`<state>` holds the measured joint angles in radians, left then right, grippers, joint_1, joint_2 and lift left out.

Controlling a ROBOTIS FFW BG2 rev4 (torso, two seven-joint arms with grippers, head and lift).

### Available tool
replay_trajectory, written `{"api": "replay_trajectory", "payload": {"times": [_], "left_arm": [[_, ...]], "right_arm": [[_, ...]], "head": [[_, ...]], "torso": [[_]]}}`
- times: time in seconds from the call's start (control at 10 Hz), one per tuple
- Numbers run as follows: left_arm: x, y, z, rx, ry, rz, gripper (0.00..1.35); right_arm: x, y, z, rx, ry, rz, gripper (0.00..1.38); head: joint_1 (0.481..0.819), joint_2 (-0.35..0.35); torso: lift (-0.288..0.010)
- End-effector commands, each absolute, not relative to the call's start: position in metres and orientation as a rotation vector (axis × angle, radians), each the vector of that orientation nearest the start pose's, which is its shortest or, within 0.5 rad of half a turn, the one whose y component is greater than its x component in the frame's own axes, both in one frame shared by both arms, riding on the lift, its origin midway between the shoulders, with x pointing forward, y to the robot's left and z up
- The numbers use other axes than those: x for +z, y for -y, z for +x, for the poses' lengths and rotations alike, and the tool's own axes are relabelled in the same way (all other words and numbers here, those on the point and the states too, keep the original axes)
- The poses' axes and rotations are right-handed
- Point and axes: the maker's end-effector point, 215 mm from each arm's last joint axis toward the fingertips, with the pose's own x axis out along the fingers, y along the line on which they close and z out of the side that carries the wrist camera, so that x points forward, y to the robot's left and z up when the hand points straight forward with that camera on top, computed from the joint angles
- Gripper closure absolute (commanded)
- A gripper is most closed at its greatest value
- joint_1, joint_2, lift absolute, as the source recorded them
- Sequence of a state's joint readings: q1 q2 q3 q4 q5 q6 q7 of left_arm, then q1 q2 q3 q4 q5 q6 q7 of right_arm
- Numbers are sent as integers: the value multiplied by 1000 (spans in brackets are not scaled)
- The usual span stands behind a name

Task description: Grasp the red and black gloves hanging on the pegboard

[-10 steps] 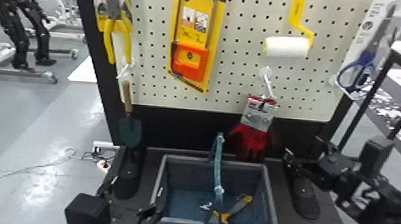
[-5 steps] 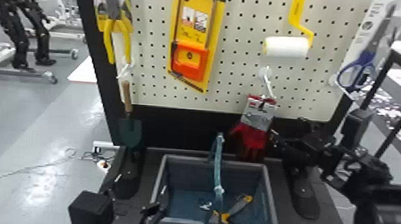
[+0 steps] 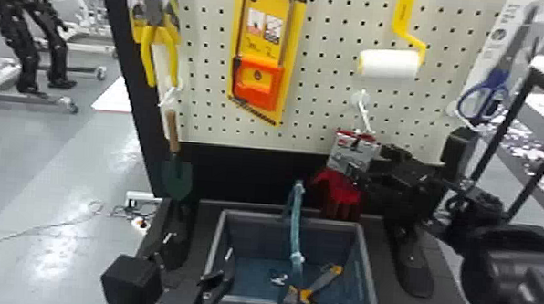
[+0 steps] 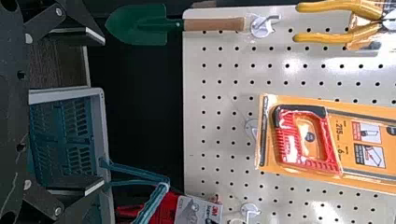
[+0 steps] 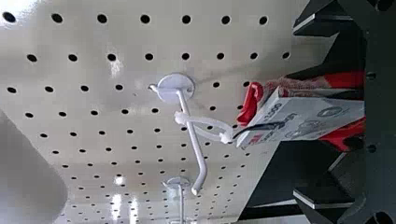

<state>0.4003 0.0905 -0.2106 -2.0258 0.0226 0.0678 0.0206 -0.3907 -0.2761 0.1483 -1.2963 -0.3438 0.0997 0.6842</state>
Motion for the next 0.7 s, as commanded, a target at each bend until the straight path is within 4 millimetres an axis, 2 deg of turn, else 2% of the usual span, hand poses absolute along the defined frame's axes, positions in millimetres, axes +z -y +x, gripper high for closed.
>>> {"api": "replay_trajectory", "payload": {"times": [0.0,0.1,0.3,0.4,0.6], "left_arm": [[-327,-119,467,-217,-21,-26,236],[-327,-118,467,-219,-21,-26,236],[-326,-115,470,-226,-16,-30,236],[-325,-114,471,-230,-12,-29,236],[-326,-115,470,-228,-13,-33,236]], "right_arm": [[-270,140,649,765,-8,40,91],[-274,129,647,785,-16,43,91],[-276,94,644,846,-25,57,96],[-277,87,643,857,-26,59,139],[-278,89,644,848,-26,92,923]], "head": [[549,0],[549,0],[549,0],[549,0],[549,0]], "torso": [[-100],[-100],[-100],[-100],[-100]]}}
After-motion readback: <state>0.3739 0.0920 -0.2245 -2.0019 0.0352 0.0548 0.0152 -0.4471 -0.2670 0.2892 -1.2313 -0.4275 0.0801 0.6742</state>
